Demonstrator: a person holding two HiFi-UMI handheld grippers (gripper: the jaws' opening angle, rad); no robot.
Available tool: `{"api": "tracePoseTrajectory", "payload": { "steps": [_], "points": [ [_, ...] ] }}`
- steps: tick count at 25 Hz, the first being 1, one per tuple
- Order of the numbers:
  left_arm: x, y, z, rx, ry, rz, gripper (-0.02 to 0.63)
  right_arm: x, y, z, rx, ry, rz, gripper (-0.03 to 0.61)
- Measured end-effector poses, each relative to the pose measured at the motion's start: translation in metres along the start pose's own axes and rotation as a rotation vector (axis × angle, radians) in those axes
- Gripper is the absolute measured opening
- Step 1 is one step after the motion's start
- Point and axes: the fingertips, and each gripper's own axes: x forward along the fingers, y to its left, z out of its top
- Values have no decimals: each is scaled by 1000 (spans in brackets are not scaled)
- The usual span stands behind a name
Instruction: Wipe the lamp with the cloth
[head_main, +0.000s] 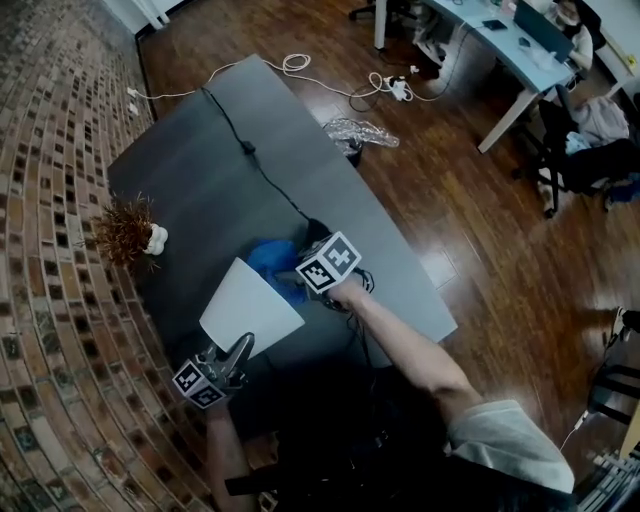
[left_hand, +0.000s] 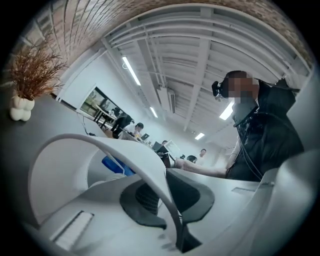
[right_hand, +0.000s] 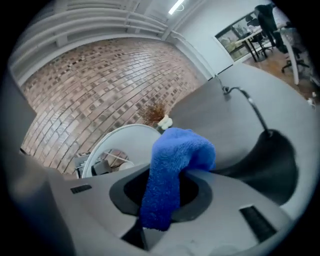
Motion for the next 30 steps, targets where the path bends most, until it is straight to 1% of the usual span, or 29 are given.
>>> {"api": "tracePoseTrajectory", "payload": {
  "steps": [3,5,6,10,11,12,13,14,15,16,17,18,19,20,21,22,23,24,25,26,29,30],
  "points": [
    [-1,-5,-3,7,-4,11,23,-35,-38,-1,-49,26,-186,81],
    [0,-6,-6,13,3,12,23,-63,-66,-4,-75,17,-291,81],
    [0,-7,-6,16,4,11,23,-75,-75,-4,-74,3,-315,81],
    [-1,-7,-7,34,6,13,23,-103,-89,4,-61,-50,-317,81],
    [0,-8,-8,40,5,17,23,-113,-96,6,-61,-57,-344,81],
    [1,-9,-9,49,4,24,23,-125,-105,7,-59,-62,-394,85],
    [2,-11,-10,61,7,33,23,-141,-115,8,-64,-62,-461,89],
    [3,-12,-11,82,16,43,23,-157,-120,11,-84,-57,-531,86],
    [4,-13,-12,115,33,54,24,-168,-115,17,-118,-51,-575,86],
    [5,-14,-14,160,59,64,28,-171,-101,25,-154,-54,-568,86],
    [5,-16,-18,210,92,71,32,-164,-78,34,-189,-60,-512,86],
    [5,-18,-23,259,129,75,37,-149,-52,40,-224,-54,-431,86],
    [5,-21,-29,299,162,72,37,-127,-27,42,-267,-25,-351,86],
    [6,-26,-35,329,189,61,37,-102,-5,38,-320,29,-288,86],
    [8,-32,-40,350,211,49,35,-77,10,31,-378,100,-252,86],
    [10,-38,-45,366,233,39,35,-56,18,21,-432,179,-241,86],
    [13,-44,-51,382,255,32,32,-41,17,11,-472,256,-252,86],
    [15,-49,-58,400,276,26,29,-33,8,0,-489,322,-281,86],
    [18,-54,-63,417,294,24,28,-32,-6,-8,-482,369,-319,86],
    [20,-57,-68,431,307,24,26,-39,-21,-12,-463,390,-361,87],
    [23,-65,-80,449,326,29,20,-77,-66,-4,-437,396,-522,87],
    [23,-67,-85,450,330,31,17,-89,-76,-3,-427,392,-553,87]
  ]
}}
